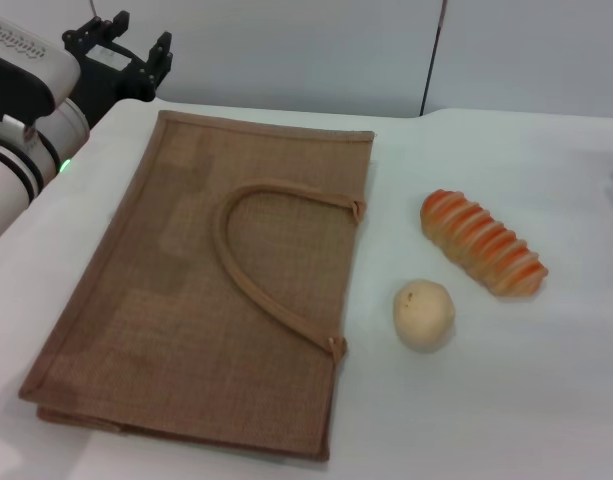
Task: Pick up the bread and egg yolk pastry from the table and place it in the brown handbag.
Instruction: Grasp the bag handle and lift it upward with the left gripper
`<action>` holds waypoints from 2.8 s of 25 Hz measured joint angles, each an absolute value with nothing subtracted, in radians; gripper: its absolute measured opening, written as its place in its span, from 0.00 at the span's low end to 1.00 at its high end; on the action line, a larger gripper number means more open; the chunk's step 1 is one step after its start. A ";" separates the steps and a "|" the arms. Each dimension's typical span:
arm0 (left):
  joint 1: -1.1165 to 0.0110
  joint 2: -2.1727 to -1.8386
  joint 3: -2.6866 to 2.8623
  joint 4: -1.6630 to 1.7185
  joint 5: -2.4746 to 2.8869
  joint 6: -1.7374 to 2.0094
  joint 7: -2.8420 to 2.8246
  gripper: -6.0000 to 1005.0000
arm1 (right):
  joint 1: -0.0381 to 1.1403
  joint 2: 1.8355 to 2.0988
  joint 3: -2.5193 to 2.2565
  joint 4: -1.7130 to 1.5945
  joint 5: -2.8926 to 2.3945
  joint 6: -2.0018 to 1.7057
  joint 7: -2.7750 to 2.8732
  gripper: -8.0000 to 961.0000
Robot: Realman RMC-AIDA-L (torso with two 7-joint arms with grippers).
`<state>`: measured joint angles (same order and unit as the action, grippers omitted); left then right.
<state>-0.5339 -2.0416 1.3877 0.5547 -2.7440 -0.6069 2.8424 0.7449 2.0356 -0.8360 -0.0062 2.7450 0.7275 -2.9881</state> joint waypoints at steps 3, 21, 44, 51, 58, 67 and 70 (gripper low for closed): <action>-0.536 -2.041 1.388 0.548 -2.741 -0.607 2.842 0.54 | 0.747 2.036 -0.836 -0.006 2.747 0.726 -2.987 0.85; -0.568 -2.035 1.412 0.502 -2.737 -0.613 2.740 0.53 | 0.760 2.034 -0.822 -0.018 2.749 0.653 -2.985 0.85; -0.576 -1.950 1.425 0.924 -1.329 -0.634 1.180 0.52 | 0.759 2.028 -0.827 -0.029 2.741 0.609 -2.986 0.85; -0.673 -1.952 1.186 0.947 -0.992 -0.988 0.902 0.51 | 0.767 2.028 -0.827 -0.029 2.740 0.609 -2.985 0.85; -0.749 -1.933 1.018 0.942 -0.828 -1.218 0.841 0.45 | 0.781 2.030 -0.828 -0.025 2.740 0.609 -2.985 0.85; -0.831 -1.924 1.007 0.863 -0.630 -1.284 0.819 0.45 | 0.790 2.029 -0.822 -0.023 2.741 0.609 -2.985 0.85; -0.865 -1.930 1.010 0.824 -0.562 -1.282 0.825 0.45 | 0.793 2.030 -0.822 -0.021 2.741 0.607 -2.985 0.85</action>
